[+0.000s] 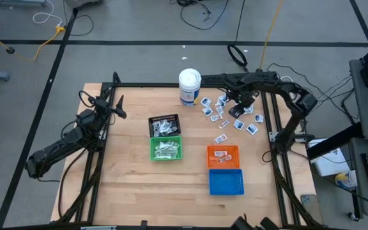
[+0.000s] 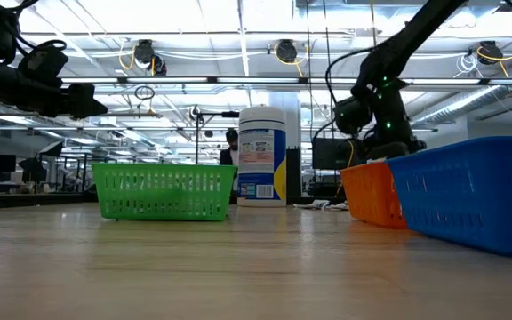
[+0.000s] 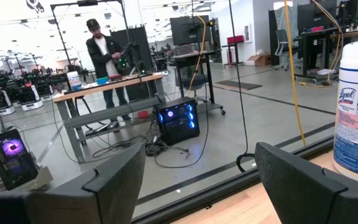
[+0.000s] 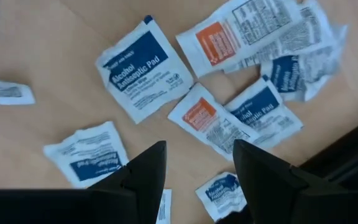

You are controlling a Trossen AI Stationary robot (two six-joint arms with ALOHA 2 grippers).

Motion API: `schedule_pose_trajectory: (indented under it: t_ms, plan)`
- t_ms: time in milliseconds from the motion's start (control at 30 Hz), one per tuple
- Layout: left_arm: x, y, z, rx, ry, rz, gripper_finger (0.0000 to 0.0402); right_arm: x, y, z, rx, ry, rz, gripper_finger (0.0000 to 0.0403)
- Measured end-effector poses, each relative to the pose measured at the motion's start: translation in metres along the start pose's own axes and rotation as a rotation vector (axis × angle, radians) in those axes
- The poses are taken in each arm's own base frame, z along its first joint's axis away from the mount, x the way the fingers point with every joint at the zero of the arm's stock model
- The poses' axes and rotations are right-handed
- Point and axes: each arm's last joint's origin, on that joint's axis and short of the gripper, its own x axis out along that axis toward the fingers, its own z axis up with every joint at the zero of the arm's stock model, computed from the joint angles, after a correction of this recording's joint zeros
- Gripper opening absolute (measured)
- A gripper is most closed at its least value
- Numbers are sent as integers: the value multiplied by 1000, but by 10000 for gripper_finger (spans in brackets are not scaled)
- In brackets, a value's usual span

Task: Pick & Place First Aid Supplies
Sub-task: Put the orange pad into the orange bin

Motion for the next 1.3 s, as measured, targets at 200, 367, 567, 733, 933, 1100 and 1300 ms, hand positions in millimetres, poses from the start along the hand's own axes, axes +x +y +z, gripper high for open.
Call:
schedule_pose_trajectory:
  t_ms: [200, 367, 567, 733, 933, 1100, 1300]
  plan:
    - [0, 0, 0, 0, 0, 0, 306, 15, -3, 9, -14, 25, 4, 180]
    - [0, 0, 0, 0, 0, 0, 305, 24, -8, 9, -11, 51, 7, 180]
    - [0, 0, 0, 0, 1, 0, 306, 37, -7, -1, -22, 99, 11, 180]
    - [0, 0, 0, 0, 0, 0, 305, 44, -5, -4, -22, 97, 9, 174]
    - [0, 0, 0, 0, 0, 0, 306, 45, -5, -4, -22, 95, 12, 128]
    - [0, 0, 0, 0, 0, 0, 305, 45, -5, -4, -7, 98, 20, 56]
    - [0, 0, 0, 0, 0, 0, 306, 41, -5, -6, 20, 91, 9, 7]
